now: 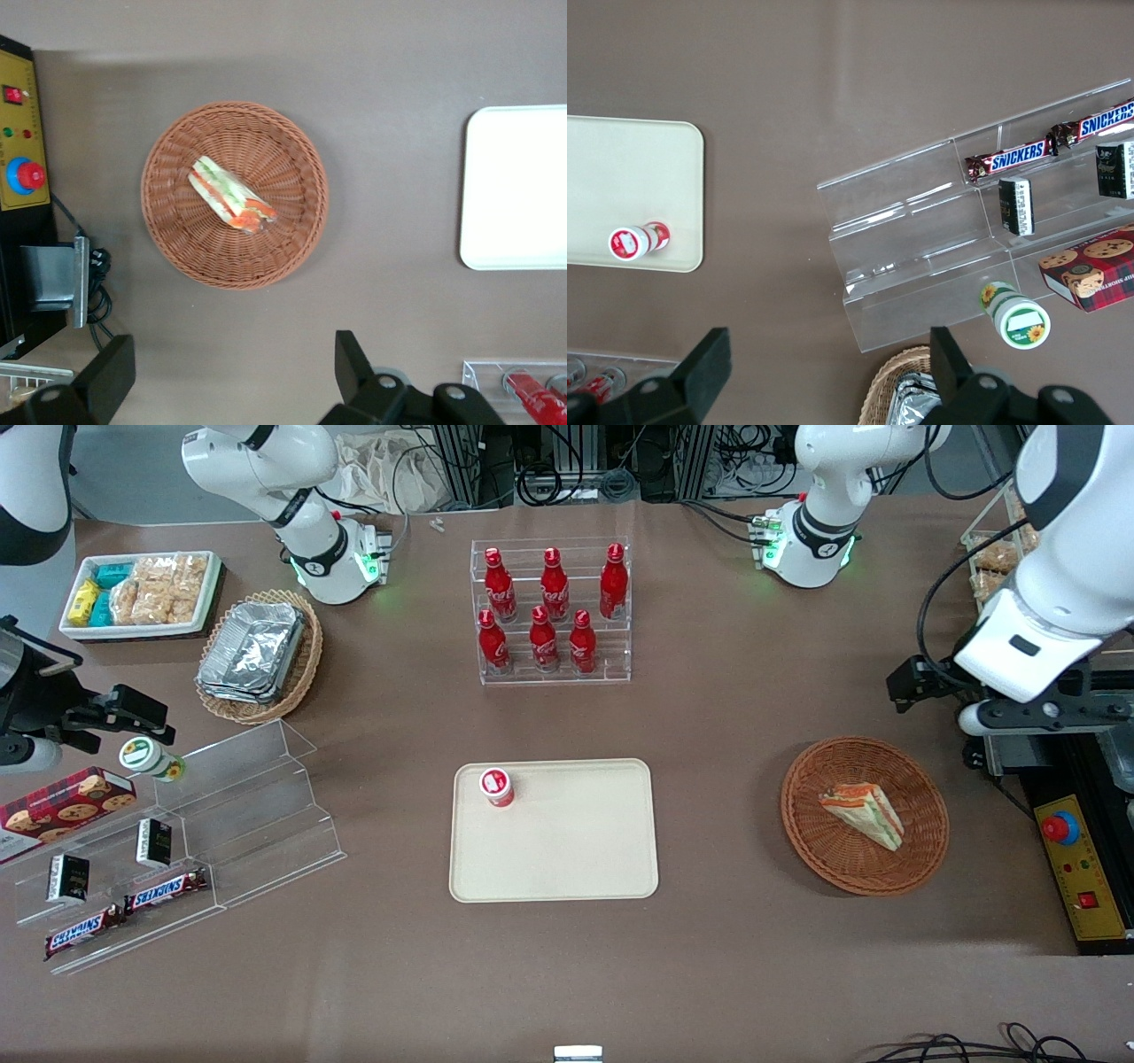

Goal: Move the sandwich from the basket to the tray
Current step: 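Lower the open left gripper over the wrapped sandwich in the wicker basket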

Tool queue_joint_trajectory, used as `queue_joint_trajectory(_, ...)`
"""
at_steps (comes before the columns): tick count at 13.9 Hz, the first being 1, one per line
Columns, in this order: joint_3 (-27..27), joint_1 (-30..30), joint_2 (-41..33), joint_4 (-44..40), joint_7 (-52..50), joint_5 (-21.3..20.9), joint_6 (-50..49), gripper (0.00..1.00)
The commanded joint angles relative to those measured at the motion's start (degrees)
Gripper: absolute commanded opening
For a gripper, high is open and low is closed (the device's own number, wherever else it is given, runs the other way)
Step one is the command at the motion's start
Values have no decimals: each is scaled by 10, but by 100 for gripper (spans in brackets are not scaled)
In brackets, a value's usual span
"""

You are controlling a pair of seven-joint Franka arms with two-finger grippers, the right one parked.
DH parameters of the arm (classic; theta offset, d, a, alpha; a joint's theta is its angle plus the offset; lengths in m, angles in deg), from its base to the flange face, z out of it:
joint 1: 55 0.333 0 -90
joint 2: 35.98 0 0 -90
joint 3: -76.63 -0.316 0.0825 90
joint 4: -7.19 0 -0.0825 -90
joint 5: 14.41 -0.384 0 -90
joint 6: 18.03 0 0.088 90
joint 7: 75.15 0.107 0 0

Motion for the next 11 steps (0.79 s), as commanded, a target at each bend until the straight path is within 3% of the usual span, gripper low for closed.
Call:
queue_joint_trajectory(1, 1, 1, 12, -15, 19, 7, -15, 100)
queue_joint_trajectory(4, -2, 7, 20, -13, 8, 0, -14, 100)
queue_joint_trajectory(6, -18, 9, 28, 2, -62, 5, 3, 100)
queue_joint_trajectory(11, -42, 19, 6, 181, -247, 1, 207, 100)
